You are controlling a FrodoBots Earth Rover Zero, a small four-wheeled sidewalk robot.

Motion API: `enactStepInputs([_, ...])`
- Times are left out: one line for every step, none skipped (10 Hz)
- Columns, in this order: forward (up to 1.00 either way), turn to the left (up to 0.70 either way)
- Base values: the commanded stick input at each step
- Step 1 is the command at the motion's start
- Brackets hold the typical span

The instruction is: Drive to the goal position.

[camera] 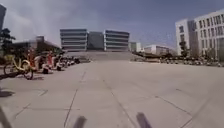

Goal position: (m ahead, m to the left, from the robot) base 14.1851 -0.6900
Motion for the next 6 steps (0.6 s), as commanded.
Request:
enactStepInputs([1.0, 0.0])
enactStepInputs([1.0, 0.0])
enactStepInputs([1.0, 0.0])
enactStepInputs([1.0, 0.0])
enactStepInputs([1.0, 0.0])
enactStepInputs([1.0, 0.0])
